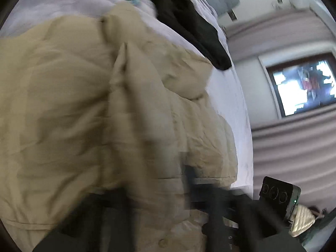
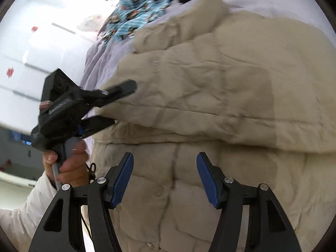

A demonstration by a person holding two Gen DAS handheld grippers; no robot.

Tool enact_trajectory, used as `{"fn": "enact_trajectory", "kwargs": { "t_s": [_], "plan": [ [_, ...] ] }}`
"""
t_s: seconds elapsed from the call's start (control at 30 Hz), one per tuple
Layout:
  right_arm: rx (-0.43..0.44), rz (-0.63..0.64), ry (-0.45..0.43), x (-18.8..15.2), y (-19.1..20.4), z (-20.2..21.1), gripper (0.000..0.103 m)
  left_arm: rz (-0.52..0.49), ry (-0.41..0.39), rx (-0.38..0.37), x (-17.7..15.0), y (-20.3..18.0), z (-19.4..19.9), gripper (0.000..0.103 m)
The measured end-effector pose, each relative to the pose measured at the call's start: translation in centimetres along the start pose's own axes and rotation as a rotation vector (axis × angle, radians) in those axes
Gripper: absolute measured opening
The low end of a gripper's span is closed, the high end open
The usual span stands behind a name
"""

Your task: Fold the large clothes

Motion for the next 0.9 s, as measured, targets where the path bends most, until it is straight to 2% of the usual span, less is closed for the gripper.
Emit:
{"fn": "enact_trajectory", "kwargs": {
  "t_s": [0.1, 0.17, 0.2, 0.23, 0.33, 0.43, 0.47, 0.5, 0.53, 0.57, 0.7, 0.77, 0.83, 0.9],
  "plan": [
    [-0.032, -0.026, -0.063, 0.6, -1.4, 1.0, 0.066, -0.03, -0.098, -0.023, 1.5, -2.6, 2.3, 0.008],
    [-0.064, -0.012, -0.099, 1.2, -2.1, 1.7, 0.053, -0.023, -0.166, -0.047, 2.5, -3.5, 4.7, 0.009],
    [-0.091, 0.003, -0.108, 1.5, -2.6, 1.9, 0.041, -0.02, -0.187, -0.048, 2.8, -3.6, 5.4, 0.009],
    [-0.131, 0.018, -0.117, 1.8, -3.3, 2.1, 0.036, -0.015, -0.21, -0.045, 3.1, -3.6, 6.5, 0.009],
    [-0.271, 0.046, -0.153, 2.9, -6.5, 3.3, 0.034, 0.001, -0.245, -0.004, 3.3, -2.0, 8.4, 0.009],
    [-0.416, 0.063, -0.196, 3.9, -10.3, 5.3, 0.034, 0.06, -0.232, 0.024, 2.7, 0.9, 8.4, 0.009],
    [-0.472, 0.077, -0.215, 4.3, -11.7, 6.3, 0.031, 0.075, -0.221, 0.032, 2.3, 2.3, 8.1, 0.009],
    [-0.484, 0.082, -0.222, 4.6, -12.2, 6.7, 0.021, 0.083, -0.203, 0.047, 1.6, 3.6, 7.8, 0.008],
    [-0.498, 0.088, -0.221, 4.9, -13.0, 7.0, 0.005, 0.091, -0.177, 0.067, 0.9, 4.5, 6.9, 0.008],
    [-0.517, 0.091, -0.218, 5.0, -13.8, 7.3, 0.0, 0.091, -0.163, 0.078, 0.4, 5.1, 6.3, 0.009],
    [-0.491, 0.048, -0.199, 5.0, -16.2, 6.6, 0.0, 0.073, -0.102, 0.168, -1.9, 7.2, 4.1, 0.009],
    [-0.478, 0.026, -0.203, 5.1, -16.6, 6.5, 0.0, 0.076, -0.088, 0.182, -2.5, 7.5, 4.1, 0.011],
    [-0.47, 0.017, -0.207, 5.1, -16.7, 6.3, 0.0, 0.064, -0.081, 0.211, -2.6, 7.6, 4.9, 0.017],
    [-0.456, 0.002, -0.198, 4.9, -16.5, 6.4, 0.0, 0.033, -0.093, 0.283, -2.3, 7.9, 6.4, 0.028]
  ]
}}
Point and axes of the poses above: each gripper's, at about its wrist camera, not at the fingertips, and z roughly against the way its jaws point, y to its left, x to its top, the point moved 9 cm from there along -z, roughly the way its jaws point, and after that the axes turned 6 degrees about -y, right-handed, at the moved point
